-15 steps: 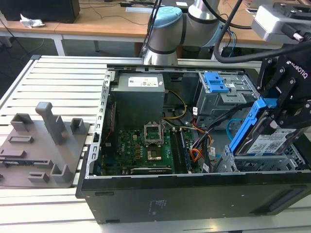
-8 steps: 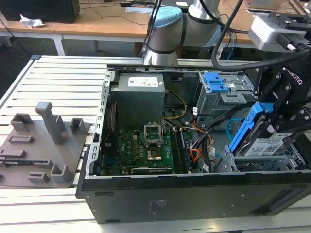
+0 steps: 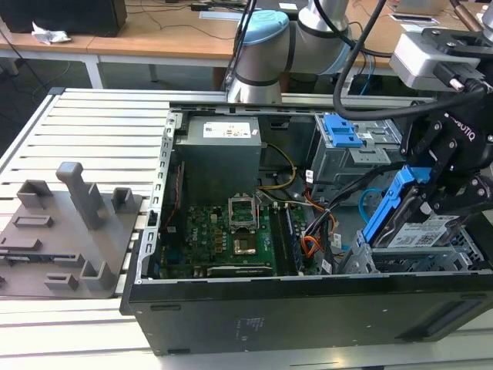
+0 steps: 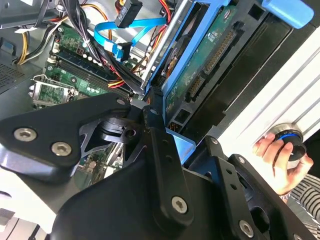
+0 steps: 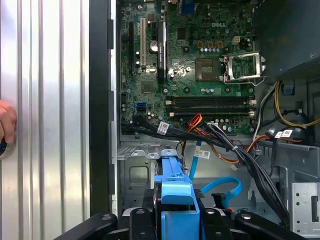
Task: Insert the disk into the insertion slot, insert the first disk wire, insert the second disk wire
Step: 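Insert the disk into the insertion slot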
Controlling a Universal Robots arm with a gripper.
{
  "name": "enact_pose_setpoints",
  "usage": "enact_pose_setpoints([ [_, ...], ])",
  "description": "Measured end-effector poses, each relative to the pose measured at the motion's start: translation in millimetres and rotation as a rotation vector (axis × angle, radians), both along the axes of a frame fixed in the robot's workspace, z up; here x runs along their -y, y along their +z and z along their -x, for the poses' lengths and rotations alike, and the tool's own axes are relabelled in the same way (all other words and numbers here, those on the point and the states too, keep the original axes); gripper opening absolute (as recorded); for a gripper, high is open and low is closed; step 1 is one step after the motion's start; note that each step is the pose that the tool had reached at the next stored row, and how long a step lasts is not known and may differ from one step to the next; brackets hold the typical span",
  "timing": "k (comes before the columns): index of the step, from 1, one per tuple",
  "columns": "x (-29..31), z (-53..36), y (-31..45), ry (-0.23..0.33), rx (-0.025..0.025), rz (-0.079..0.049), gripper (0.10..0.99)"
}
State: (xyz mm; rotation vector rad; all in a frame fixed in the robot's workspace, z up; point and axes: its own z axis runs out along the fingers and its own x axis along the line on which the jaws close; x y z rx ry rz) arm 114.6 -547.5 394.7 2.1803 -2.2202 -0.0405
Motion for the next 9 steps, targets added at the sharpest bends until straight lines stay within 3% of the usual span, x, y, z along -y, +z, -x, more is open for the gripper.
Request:
enact_pose_setpoints([
  [4,0.0,0.0,-0.1,0.000,0.0000,0.000,0.376],
  [6,0.0,0.0,-0.3,0.000,-0.0001,0.000,0.502],
  [9,0.0,0.0,-0.4,0.000,0.0000,0.000,0.486],
])
